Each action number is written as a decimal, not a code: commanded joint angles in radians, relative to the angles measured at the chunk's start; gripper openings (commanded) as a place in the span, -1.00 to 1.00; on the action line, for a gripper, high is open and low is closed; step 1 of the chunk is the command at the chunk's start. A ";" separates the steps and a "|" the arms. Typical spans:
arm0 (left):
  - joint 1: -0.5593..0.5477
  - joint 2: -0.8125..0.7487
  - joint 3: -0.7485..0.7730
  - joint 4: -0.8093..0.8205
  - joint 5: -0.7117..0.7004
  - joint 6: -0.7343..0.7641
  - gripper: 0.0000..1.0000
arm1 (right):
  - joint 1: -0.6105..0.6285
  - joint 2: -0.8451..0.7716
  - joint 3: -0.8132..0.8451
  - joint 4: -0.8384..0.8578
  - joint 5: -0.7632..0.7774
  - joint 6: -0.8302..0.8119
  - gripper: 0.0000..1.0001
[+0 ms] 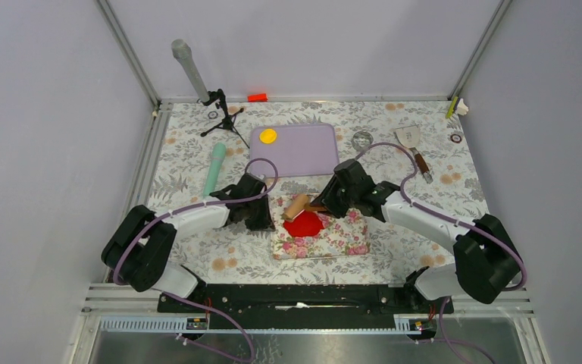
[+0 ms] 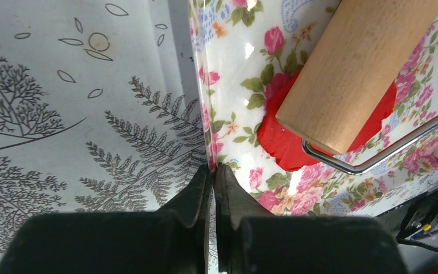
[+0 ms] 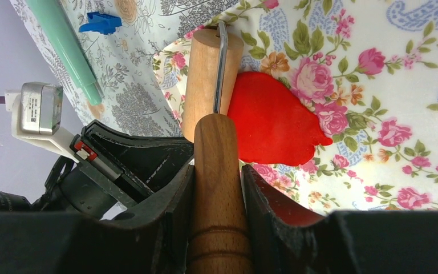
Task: Roll out the dumpling wrappers from the dough
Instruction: Flatten out the dough on the work surface.
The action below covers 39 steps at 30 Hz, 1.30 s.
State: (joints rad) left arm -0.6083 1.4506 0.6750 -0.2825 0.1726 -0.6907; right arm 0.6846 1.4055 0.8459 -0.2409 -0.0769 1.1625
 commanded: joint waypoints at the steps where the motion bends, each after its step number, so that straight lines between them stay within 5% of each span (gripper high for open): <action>1: -0.014 0.010 0.042 0.004 0.078 0.013 -1.00 | -0.012 0.010 -0.087 -0.279 0.146 -0.101 -1.00; 12: -0.008 0.034 0.048 0.002 0.077 0.025 -1.00 | -0.019 -0.161 0.147 -0.400 0.015 -0.233 -1.00; 18: -0.008 0.039 0.054 0.003 0.096 0.036 -1.00 | -0.019 -0.181 0.061 -0.320 -0.067 -0.286 -1.00; 26: -0.008 0.042 0.061 0.005 0.115 0.048 -1.00 | -0.017 -0.105 -0.084 -0.247 -0.090 -0.283 -1.00; 39: -0.008 0.045 0.075 0.000 0.112 0.040 -1.00 | -0.012 0.053 -0.017 -0.319 -0.056 -0.324 -1.00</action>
State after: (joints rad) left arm -0.6159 1.4944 0.7071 -0.3004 0.2592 -0.6628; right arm 0.6659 1.4071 0.8791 -0.3256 -0.2527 0.9119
